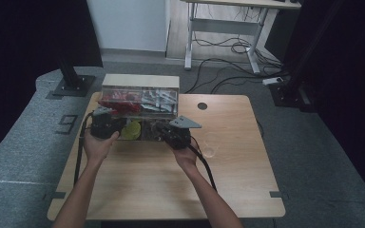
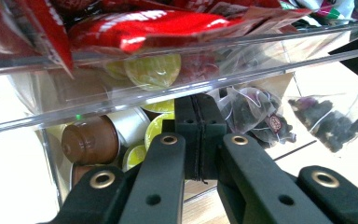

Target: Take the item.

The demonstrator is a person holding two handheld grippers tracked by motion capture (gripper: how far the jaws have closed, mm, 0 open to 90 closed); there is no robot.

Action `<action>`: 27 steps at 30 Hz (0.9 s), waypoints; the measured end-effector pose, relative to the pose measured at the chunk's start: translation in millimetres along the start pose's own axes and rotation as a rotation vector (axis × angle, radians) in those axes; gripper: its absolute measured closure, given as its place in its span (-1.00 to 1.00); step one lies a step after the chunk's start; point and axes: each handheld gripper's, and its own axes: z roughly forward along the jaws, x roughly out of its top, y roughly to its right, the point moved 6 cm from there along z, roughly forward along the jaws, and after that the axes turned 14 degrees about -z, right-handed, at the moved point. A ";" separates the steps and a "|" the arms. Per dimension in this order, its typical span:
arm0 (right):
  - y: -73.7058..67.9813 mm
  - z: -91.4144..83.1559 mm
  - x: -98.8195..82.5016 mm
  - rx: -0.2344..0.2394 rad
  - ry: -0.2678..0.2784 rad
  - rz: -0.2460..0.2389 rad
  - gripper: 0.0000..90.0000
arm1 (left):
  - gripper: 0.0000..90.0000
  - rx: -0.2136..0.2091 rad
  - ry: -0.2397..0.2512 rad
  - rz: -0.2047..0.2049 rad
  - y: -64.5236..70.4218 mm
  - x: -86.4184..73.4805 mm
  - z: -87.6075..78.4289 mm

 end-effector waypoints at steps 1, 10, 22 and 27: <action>0.5 -1.1 -0.1 0.001 -0.001 0.002 0.98 | 0.99 -0.001 0.000 0.000 0.3 -0.1 0.2; 4.8 -12.5 -4.5 -0.004 0.000 0.004 0.98 | 0.99 -0.002 -0.006 0.006 3.7 -0.1 1.9; 14.5 -26.6 -16.6 -0.021 -0.003 0.016 0.98 | 0.99 0.001 -0.006 0.009 4.4 -0.4 3.1; 18.1 -33.4 -20.9 -0.030 -0.002 0.020 0.98 | 0.98 0.001 -0.007 0.008 4.4 -0.5 3.0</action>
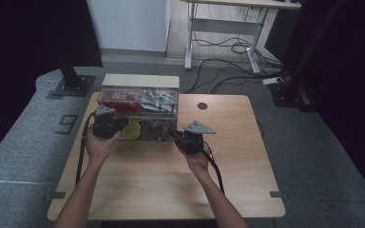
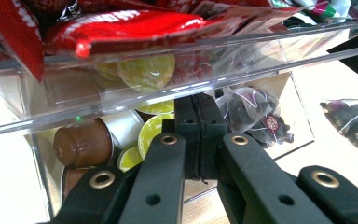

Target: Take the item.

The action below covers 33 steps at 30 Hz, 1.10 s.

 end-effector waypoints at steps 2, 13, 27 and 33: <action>2.7 -3.4 -1.6 -0.006 0.001 0.001 0.98 | 0.98 0.000 0.000 0.000 -0.2 0.1 -0.3; 14.6 -20.6 -13.4 -0.031 -0.002 0.017 0.98 | 0.98 0.002 0.002 -0.001 -0.6 -0.7 -0.1; 29.3 -34.9 -16.8 -0.065 0.003 0.028 0.98 | 0.99 0.004 0.001 -0.004 -1.2 -0.5 0.1; 37.0 -41.5 -16.8 -0.082 0.014 0.035 0.98 | 0.99 0.002 0.000 -0.006 -1.5 -0.3 0.0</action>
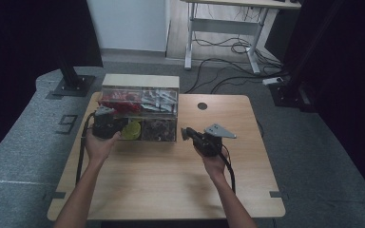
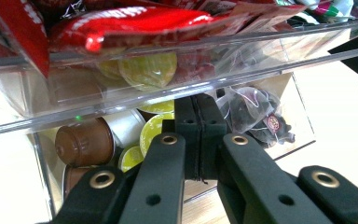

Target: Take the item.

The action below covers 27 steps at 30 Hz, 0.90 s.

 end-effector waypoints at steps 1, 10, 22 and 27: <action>1.4 -1.0 0.1 -0.003 0.001 0.001 0.98 | 0.99 0.000 0.000 -0.001 -0.1 0.0 0.1; 13.2 -10.5 1.1 -0.032 0.009 0.009 0.98 | 0.99 0.002 0.000 -0.001 0.5 -0.3 1.5; 26.5 -23.0 -2.7 -0.065 0.005 0.014 0.98 | 1.00 0.005 -0.003 0.003 0.6 -0.1 1.2; 33.3 -29.7 -4.8 -0.083 0.003 0.021 0.98 | 1.00 0.006 -0.003 0.004 1.0 -0.1 1.3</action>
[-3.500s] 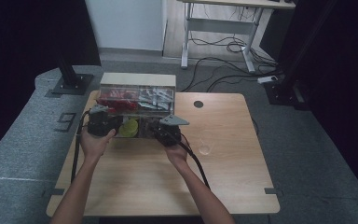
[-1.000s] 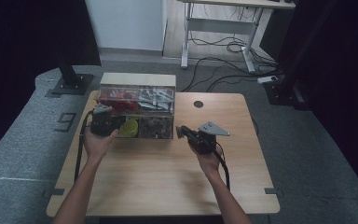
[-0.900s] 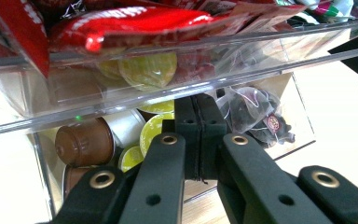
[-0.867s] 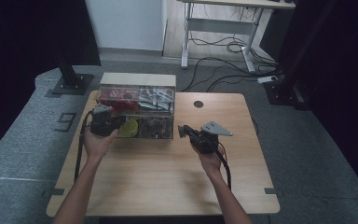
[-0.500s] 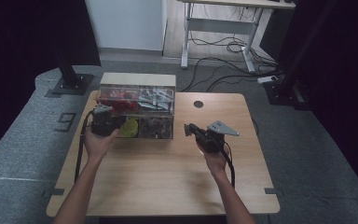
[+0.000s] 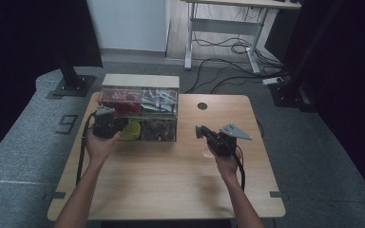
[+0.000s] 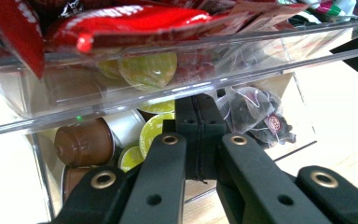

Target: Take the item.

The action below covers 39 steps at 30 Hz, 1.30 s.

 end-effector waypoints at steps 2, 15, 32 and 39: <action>3.3 -2.7 -0.7 -0.008 -0.001 0.003 0.98 | 1.00 0.000 0.000 0.000 0.2 0.1 -0.1; 18.9 -11.8 -9.9 -0.045 -0.025 0.003 0.98 | 1.00 0.001 -0.001 0.004 1.6 0.5 -0.3; 32.7 -13.8 -24.2 -0.077 -0.055 0.020 0.98 | 1.00 0.003 -0.002 0.003 1.3 0.5 -0.1; 34.9 -9.3 -31.7 -0.081 -0.075 0.023 0.97 | 1.00 0.006 -0.002 0.005 1.3 0.2 0.2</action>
